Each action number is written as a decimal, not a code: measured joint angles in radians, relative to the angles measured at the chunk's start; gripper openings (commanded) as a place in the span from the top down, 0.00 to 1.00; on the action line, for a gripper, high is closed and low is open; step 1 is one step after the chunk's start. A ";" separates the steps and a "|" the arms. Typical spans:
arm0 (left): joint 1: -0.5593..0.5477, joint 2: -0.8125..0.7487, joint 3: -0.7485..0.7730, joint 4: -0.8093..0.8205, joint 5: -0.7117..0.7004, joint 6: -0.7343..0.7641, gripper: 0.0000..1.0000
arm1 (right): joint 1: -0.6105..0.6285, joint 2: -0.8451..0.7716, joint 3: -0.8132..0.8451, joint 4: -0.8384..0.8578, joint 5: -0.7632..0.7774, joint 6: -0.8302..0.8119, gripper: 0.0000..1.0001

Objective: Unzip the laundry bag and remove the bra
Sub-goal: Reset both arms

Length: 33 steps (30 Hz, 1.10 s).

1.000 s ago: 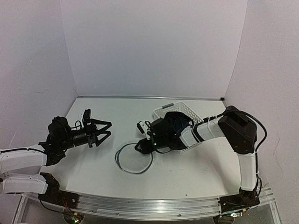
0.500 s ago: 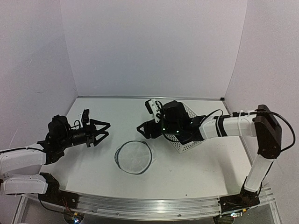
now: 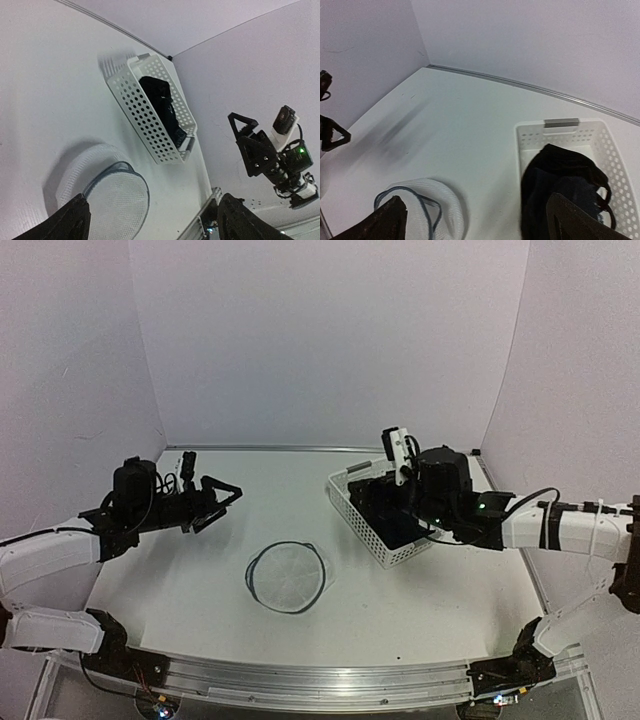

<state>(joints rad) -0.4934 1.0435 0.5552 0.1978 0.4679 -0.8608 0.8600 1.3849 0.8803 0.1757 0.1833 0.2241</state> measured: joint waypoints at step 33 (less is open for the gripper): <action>0.005 -0.233 0.224 -0.442 -0.569 0.433 0.11 | -0.330 -0.525 -0.353 -0.292 0.261 0.167 0.02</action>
<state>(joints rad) -0.4889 0.8104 0.7795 -0.2443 -0.1009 -0.4274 0.5297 0.8600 0.5270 -0.1165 0.4438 0.3912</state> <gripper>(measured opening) 0.892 0.983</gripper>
